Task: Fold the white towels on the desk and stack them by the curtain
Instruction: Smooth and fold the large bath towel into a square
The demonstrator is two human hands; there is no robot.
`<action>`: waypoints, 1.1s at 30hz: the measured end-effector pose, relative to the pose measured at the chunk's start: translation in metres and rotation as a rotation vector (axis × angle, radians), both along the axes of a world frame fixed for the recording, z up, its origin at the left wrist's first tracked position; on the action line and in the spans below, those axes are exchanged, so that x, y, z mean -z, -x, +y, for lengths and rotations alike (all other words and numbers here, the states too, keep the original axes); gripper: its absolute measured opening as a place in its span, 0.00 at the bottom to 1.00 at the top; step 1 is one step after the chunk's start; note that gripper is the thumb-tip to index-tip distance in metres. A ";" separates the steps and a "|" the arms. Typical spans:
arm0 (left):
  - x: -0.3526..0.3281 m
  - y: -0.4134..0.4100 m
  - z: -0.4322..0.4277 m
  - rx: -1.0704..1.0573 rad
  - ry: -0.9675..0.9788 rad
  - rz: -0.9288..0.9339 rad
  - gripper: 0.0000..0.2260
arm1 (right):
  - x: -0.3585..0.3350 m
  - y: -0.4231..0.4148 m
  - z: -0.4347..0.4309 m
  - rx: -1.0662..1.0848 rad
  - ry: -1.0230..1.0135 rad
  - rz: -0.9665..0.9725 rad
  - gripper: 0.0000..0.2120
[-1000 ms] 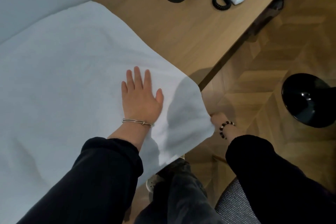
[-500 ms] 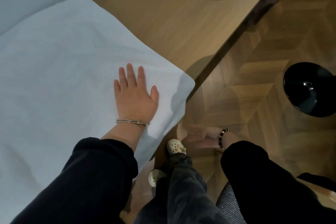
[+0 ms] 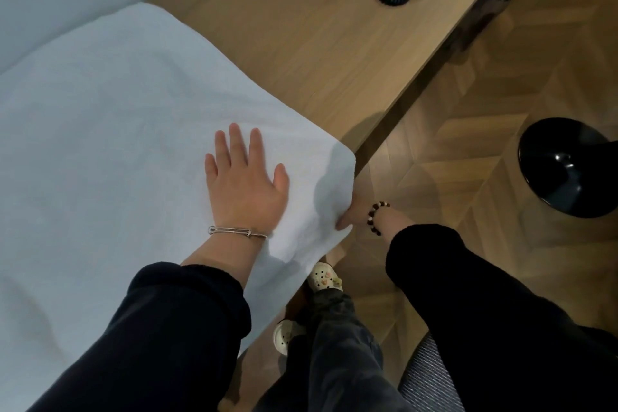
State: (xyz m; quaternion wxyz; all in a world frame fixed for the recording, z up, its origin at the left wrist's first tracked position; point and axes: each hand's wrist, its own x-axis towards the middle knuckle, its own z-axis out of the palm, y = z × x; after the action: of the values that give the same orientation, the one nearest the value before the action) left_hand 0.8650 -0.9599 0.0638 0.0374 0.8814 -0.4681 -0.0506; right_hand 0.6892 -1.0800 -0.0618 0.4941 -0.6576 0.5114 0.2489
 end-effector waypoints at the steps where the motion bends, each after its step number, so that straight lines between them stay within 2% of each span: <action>1: 0.000 0.000 0.000 -0.002 0.005 0.006 0.30 | -0.005 0.002 -0.004 -0.040 0.025 -0.011 0.35; 4: 0.000 -0.001 0.000 0.009 0.011 0.011 0.30 | -0.027 0.010 -0.018 -0.084 0.095 -0.065 0.23; 7: 0.000 0.000 0.001 0.006 0.036 0.034 0.30 | -0.041 0.026 -0.027 -0.242 0.000 -0.003 0.27; 9: 0.001 0.001 0.000 0.004 0.051 0.038 0.29 | -0.043 0.046 -0.028 -0.412 -0.097 0.219 0.29; 10: 0.002 0.000 0.001 0.004 0.052 0.035 0.29 | -0.038 0.058 -0.027 -0.436 -0.079 0.335 0.29; 12: 0.002 0.000 0.000 0.006 0.050 0.032 0.29 | -0.030 0.076 -0.028 -0.400 0.021 0.449 0.24; 15: 0.001 0.000 0.000 0.009 0.043 0.034 0.29 | -0.022 0.084 -0.023 -0.441 0.085 0.435 0.20; 18: 0.002 0.000 0.000 0.011 0.047 0.036 0.29 | -0.025 0.079 -0.014 -0.464 0.169 0.342 0.14; 20: 0.002 0.000 0.000 0.011 0.055 0.032 0.29 | -0.026 0.070 -0.009 -0.314 0.335 0.283 0.11; 24: 0.001 -0.001 0.000 0.007 0.049 0.035 0.30 | -0.044 0.043 0.002 0.222 0.613 0.140 0.11; 26: -0.001 -0.002 0.000 0.010 0.010 0.057 0.29 | -0.071 0.028 0.012 0.543 0.841 -0.092 0.11; 27: -0.003 -0.003 -0.001 0.014 -0.012 0.077 0.29 | -0.088 0.017 0.017 0.621 0.998 -0.251 0.11; 28: -0.004 -0.005 -0.002 0.023 -0.034 0.103 0.29 | -0.103 0.005 0.023 0.598 1.136 -0.397 0.12; 30: -0.011 -0.013 -0.003 0.072 -0.067 0.177 0.27 | -0.130 -0.026 0.035 0.333 1.233 -0.587 0.14; 32: -0.022 -0.028 0.003 0.134 -0.073 0.250 0.26 | -0.142 -0.056 0.048 -0.148 1.154 -0.593 0.19; 33: -0.028 -0.037 0.010 0.164 -0.079 0.237 0.25 | -0.144 -0.066 0.051 -0.374 1.118 -0.486 0.22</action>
State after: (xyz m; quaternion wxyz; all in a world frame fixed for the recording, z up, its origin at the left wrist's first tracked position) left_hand 0.9017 -0.9496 0.0913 0.0535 0.8289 -0.5285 -0.1755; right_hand 0.7551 -1.0288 0.0824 0.1262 -0.9320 0.3138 -0.1300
